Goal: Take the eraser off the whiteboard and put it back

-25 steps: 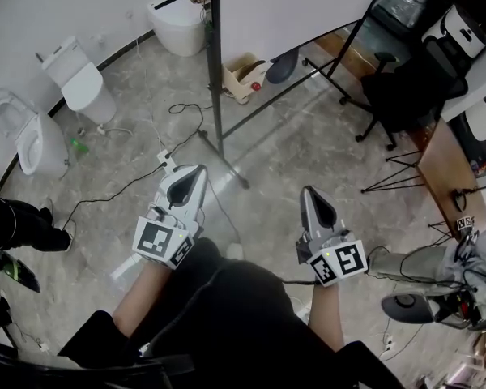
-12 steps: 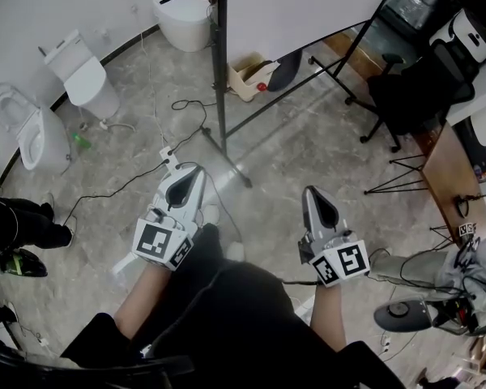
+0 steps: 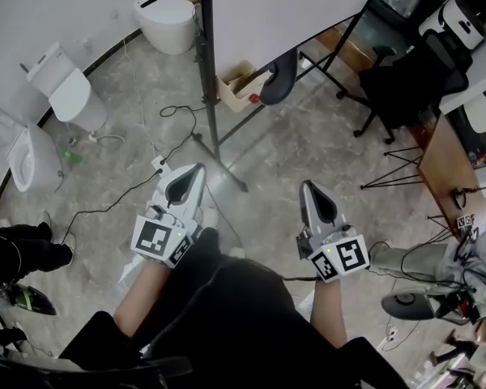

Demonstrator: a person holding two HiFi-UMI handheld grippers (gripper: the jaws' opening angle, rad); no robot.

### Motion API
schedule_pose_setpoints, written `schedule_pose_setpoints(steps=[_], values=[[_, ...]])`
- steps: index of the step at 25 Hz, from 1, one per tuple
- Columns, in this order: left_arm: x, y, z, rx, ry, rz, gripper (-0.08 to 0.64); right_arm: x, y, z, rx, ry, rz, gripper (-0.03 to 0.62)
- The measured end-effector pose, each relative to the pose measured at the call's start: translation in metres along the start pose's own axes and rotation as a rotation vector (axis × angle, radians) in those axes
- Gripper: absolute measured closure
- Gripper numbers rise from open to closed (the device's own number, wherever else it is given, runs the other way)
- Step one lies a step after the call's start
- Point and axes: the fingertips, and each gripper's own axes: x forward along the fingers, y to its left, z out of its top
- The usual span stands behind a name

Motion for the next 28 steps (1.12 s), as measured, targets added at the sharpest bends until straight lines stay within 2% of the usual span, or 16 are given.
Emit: schedule_pose_setpoints(steps=[9,18,28], values=[[0.046,0.052,0.014,0.004,-0.014,-0.063,0.555,0.062,-0.012,0.01,-0.015,-0.001,-0.063,0.583],[0.076,0.112,0.017,-0.011,-0.016,-0.13,0.555,0.129,-0.011,-0.003,-0.006,0.02,-0.127,0.583],[0.104,0.145,0.015,-0.015,-0.002,-0.182,0.555,0.186,-0.027,-0.01,0.03,0.018,-0.162,0.583]])
